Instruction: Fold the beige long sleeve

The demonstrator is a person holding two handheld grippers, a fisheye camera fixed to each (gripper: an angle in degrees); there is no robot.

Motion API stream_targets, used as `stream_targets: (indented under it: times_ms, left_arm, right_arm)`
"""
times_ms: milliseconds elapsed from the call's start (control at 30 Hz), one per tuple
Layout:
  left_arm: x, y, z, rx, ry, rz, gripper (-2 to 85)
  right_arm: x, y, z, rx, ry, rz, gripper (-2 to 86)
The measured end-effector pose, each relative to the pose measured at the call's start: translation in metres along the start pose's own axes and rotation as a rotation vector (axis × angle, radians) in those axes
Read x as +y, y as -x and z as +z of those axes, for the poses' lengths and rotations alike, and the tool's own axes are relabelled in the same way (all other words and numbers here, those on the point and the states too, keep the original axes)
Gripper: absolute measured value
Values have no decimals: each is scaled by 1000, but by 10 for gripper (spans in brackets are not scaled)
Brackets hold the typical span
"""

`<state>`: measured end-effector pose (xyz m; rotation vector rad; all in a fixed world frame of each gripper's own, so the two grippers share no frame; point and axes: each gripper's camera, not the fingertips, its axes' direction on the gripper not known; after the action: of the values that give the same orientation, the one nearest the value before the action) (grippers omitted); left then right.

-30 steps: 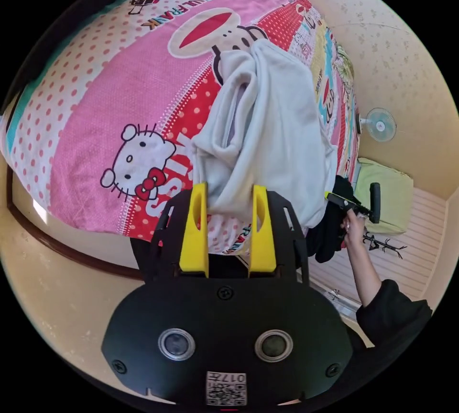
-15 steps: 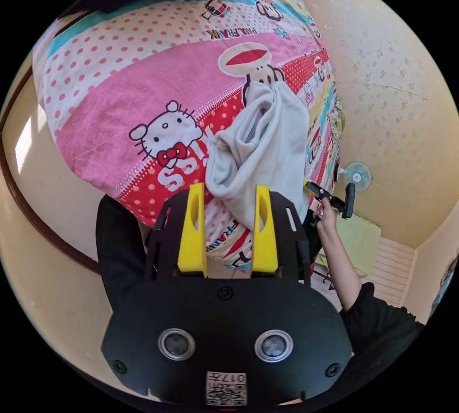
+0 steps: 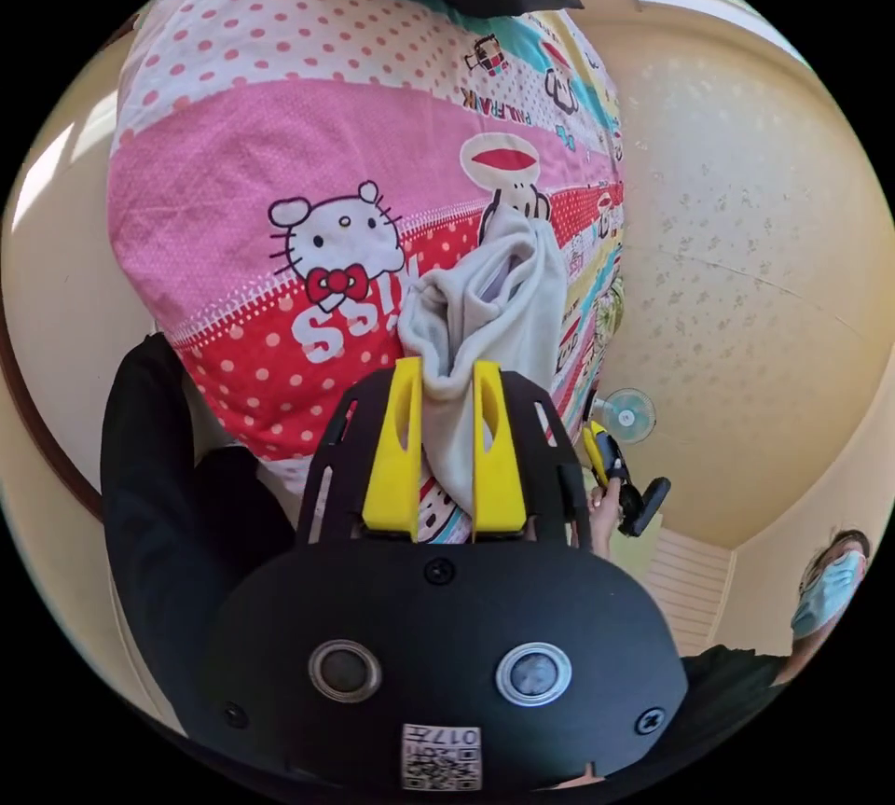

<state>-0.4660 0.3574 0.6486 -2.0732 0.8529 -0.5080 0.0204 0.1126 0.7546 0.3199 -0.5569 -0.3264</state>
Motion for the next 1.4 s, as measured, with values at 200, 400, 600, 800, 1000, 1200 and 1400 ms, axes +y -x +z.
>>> stream_targets:
  times_ms: [200, 400, 600, 800, 1000, 1200, 1400]
  left_arm:
    - [4, -74, -13, 124, 123, 296, 52]
    - [76, -237, 51, -21, 492, 1025, 51]
    - [209, -254, 210, -97, 912, 1234, 60]
    - [246, -227, 245, -43, 1001, 1150, 119]
    - [135, -142, 197, -273, 567, 697, 189]
    - [111, -42, 264, -172, 744, 344, 230]
    - [118, -48, 262, -48, 847, 243, 110]
  right_arm:
    - [52, 14, 128, 74, 344, -72, 14]
    - [72, -42, 29, -190, 97, 100, 9]
    - [185, -146, 36, -540, 245, 526, 19]
    - [230, -201, 44, -773, 171, 693, 77]
    - [223, -228, 56, -948, -50, 796, 129]
    - [211, -243, 76, -1009, -144, 949, 195]
    - [196, -263, 89, -935, -243, 1192, 251]
